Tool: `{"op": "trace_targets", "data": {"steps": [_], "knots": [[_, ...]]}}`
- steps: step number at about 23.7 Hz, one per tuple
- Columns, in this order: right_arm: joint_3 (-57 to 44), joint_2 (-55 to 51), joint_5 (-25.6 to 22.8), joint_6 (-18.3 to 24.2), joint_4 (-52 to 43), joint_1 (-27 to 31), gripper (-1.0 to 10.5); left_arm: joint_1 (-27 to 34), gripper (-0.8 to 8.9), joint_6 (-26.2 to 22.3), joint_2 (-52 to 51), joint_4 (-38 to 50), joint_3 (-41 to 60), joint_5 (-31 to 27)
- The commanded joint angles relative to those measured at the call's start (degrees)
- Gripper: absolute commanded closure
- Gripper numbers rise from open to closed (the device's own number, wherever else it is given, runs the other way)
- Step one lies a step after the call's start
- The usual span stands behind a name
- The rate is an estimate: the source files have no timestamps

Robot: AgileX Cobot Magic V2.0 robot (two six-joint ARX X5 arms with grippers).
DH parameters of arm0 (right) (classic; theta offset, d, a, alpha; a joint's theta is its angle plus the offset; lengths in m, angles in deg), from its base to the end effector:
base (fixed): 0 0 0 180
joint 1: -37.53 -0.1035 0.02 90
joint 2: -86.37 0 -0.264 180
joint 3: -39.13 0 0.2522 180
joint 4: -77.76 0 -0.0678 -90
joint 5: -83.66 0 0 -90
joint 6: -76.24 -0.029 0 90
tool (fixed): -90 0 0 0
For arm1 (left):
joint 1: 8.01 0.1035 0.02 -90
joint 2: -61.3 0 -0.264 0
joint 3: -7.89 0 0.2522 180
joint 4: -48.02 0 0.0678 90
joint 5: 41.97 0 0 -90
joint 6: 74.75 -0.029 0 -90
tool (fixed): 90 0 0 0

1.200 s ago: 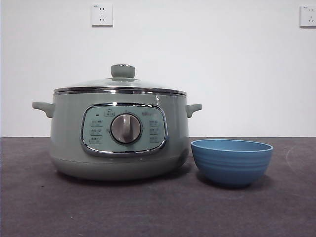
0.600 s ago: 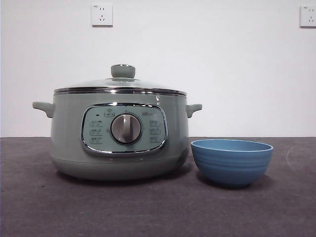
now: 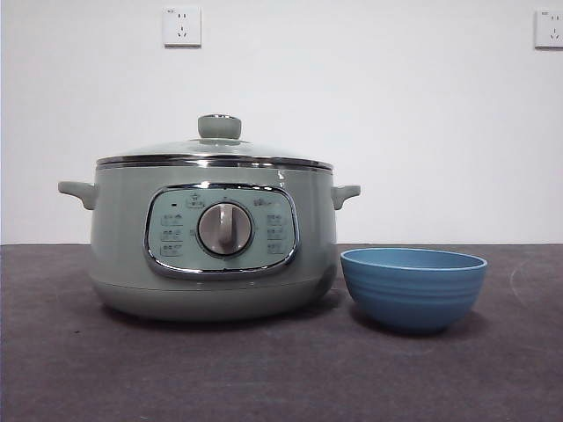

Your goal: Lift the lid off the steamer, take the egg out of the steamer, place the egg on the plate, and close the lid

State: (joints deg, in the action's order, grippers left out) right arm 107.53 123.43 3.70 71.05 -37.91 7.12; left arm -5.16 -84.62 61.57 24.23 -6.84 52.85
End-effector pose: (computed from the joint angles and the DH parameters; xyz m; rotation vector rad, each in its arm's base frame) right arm 0.0885 0.0578 0.3413 -0.0195 0.6086 0.6588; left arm 0.0956 0.0023 0.1520 0.1610 0.1591 -0.0482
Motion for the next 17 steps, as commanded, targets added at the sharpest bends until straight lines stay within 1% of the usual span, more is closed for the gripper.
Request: {"op": "trace_targets", "data": {"steps": [1,5,6,7,8,9,11,12,14,17], "knots": [[0.0,-0.04,0.09,-0.31,-0.33,-0.11,9.5,0.2,8.17,0.31,-0.13,0.07,0.76,-0.22],[0.0,-0.09,0.07,-0.31,-0.31,-0.11,9.5,0.2,8.17,0.31,-0.13,0.07,0.76,-0.22],[0.0,-0.55,-0.26,1.27,-0.55,0.0,9.5,0.2,8.17,0.31,-0.13,0.09,0.76,-0.22],[0.0,-1.22,-1.88,3.37,-0.72,0.39,9.5,0.2,8.17,0.31,-0.13,0.09,0.76,-0.22],[-0.02,-1.99,-4.11,5.25,-1.42,1.22,9.5,0.2,8.17,0.31,-0.13,0.07,0.76,-0.22],[-0.07,-2.89,-4.48,6.25,-2.62,2.82,9.5,0.2,8.17,0.31,-0.13,0.09,0.76,-0.22],[-1.07,-5.14,-2.95,6.54,-5.66,7.69,9.5,0.2,8.17,0.31,-0.13,0.09,0.76,-0.22],[-2.89,-6.93,-2.38,6.49,-8.44,10.6,9.5,0.2,8.17,0.31,-0.13,0.07,0.76,-0.22],[-9.55,-11.69,-2.45,6.14,-16.17,15.74,9.5,0.2,8.17,0.31,-0.13,0.09,0.76,-0.22],[-24.5,-20.74,-2.69,6.14,-30.86,20.57,9.5,0.2,8.17,0.31,-0.13,0.09,0.76,-0.22]]}}
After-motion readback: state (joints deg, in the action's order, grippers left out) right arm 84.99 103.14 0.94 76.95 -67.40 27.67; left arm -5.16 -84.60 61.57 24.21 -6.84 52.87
